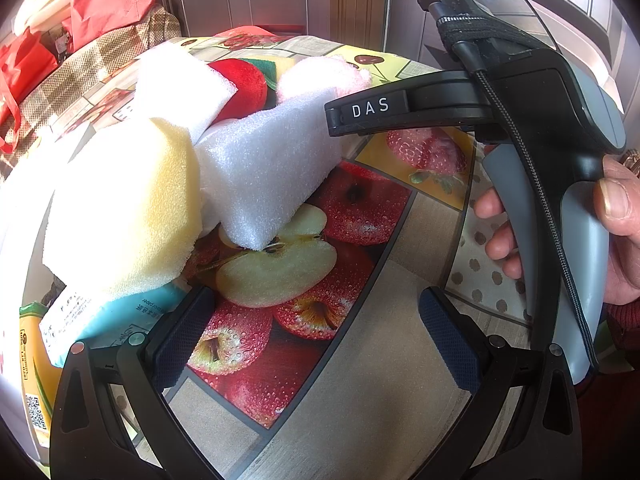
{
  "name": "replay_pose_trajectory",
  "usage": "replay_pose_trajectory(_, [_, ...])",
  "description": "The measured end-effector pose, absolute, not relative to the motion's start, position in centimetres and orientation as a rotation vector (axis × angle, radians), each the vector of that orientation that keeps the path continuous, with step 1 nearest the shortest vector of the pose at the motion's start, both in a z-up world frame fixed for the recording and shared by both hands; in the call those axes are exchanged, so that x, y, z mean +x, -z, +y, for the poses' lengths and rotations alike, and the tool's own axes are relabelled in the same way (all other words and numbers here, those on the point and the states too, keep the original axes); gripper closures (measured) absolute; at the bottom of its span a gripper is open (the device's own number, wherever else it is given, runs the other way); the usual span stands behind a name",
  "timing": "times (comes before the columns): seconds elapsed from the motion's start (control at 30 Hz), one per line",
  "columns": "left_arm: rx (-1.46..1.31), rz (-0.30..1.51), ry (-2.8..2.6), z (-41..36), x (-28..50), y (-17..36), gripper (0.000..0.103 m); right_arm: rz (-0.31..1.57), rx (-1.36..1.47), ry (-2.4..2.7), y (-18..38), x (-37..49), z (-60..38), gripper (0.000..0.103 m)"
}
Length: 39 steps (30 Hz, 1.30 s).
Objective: Organize soft objects
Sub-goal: 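Grasp the yellow tissue packet with left tool while right grasps white foam strip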
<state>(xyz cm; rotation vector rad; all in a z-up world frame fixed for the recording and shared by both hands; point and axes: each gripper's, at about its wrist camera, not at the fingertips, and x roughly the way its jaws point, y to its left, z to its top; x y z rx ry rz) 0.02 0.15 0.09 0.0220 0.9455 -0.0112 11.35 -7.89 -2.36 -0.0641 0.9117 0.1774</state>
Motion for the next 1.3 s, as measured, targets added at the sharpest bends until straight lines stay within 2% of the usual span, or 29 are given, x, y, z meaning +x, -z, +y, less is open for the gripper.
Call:
replay_pose_trajectory(0.4, [0.046, 0.927, 0.037, -0.8, -0.4, -0.5, 0.001, 0.912, -0.062, -0.178, 2.4, 11.4, -7.9, 0.000])
replay_pose_trajectory(0.57, [0.010, 0.793, 0.108, -0.9, -4.1, -3.3, 0.000, 0.913, -0.052, -0.184, 2.4, 11.3, -8.0, 0.000])
replay_pose_trajectory(0.8, [-0.095, 0.621, -0.084, 5.3, -11.6, -7.2, 0.000, 0.894, -0.094, -0.310, 2.2, 11.4, -8.8, 0.000])
replay_pose_trajectory(0.97, [-0.102, 0.640, -0.210, 8.4, -13.9, -6.1, 0.000, 0.828, 0.088, -0.487, 1.4, 10.7, -12.0, 0.000])
replay_pose_trajectory(1.07, [-0.095, 0.665, -0.226, 8.6, -14.0, -5.1, 0.000, 0.726, 0.190, -0.652, 0.5, 10.0, -13.7, 0.000])
replay_pose_trajectory(1.3, [-0.097, 0.679, -0.248, 8.5, -12.4, -4.8, 0.000, 0.564, 0.015, -0.836, -1.8, 7.5, -12.3, 0.000])
